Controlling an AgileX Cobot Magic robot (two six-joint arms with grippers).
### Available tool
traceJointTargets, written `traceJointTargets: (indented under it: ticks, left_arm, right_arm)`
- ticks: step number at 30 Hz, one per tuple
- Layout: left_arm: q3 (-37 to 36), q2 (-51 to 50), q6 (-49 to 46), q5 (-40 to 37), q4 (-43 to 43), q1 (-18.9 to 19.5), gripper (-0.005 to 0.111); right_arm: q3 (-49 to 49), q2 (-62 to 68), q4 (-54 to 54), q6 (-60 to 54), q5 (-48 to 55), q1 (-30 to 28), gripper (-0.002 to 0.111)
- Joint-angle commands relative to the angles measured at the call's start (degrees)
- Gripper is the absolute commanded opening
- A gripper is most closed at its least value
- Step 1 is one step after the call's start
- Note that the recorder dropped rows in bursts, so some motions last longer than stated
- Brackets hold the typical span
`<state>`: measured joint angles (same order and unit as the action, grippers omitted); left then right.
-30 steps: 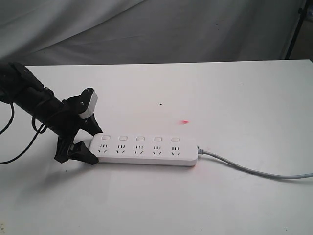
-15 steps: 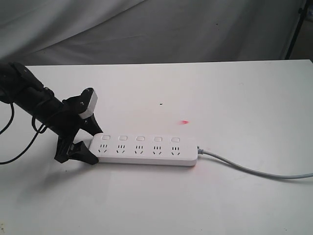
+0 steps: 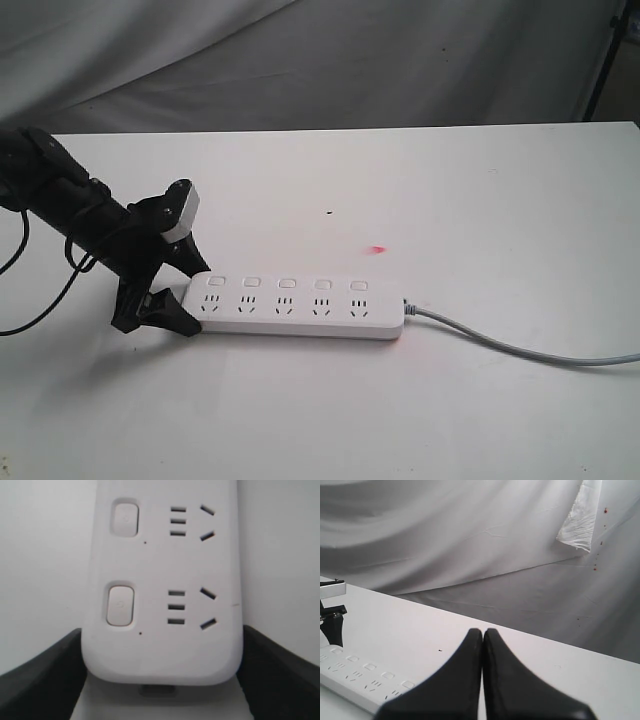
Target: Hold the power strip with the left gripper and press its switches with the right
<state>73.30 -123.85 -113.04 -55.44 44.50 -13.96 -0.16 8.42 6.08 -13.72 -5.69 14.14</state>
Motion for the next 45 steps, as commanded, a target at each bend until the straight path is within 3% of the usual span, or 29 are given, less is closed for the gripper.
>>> traceJointTargets:
  ticks: [1, 8, 15, 19, 26, 34, 39, 42, 45]
  left_arm:
    - [0.34, 0.28, 0.26, -0.14, 0.04, -0.01, 0.057]
    - [0.34, 0.28, 0.24, -0.17, 1.08, -0.01, 0.059]
    - [0.34, 0.28, 0.62, -0.44, 2.92, -0.01, 0.087]
    - [0.34, 1.65, 1.98, -3.21, 2.78, 0.78, 0.089]
    - [0.34, 9.10, 11.32, -14.52, 4.93, 8.01, 0.089]
    - [-0.94, 20.22, 27.49, -14.52, 11.58, 18.93, 0.086]
    - [-1.05, 27.09, 27.38, -14.52, 14.31, 22.08, 0.086]
    - [-1.05, 31.08, 27.48, -14.52, 14.20, 22.07, 0.086]
    - [-1.05, 33.31, 27.59, -14.52, 14.49, 22.07, 0.078]
  right_arm:
    - [0.16, -0.06, -0.60, 0.21, -0.08, -0.40, 0.000]
    - [0.16, -0.06, -0.60, 0.21, -0.08, -0.40, 0.000]
    - [0.16, -0.06, -0.60, 0.21, -0.08, -0.40, 0.000]
    - [0.16, -0.06, -0.60, 0.33, -0.08, -0.40, 0.000]
    - [0.16, -0.06, -0.60, 0.33, -0.08, -0.40, 0.000]
    - [0.16, -0.06, -0.60, 0.24, -0.08, -0.40, 0.000]
    - [0.16, -0.06, -0.60, 0.24, -0.08, -0.40, 0.000]
    - [0.16, -0.06, -0.60, 0.24, -0.08, -0.40, 0.000]
    - [0.16, -0.06, -0.60, 0.24, -0.08, -0.40, 0.000]
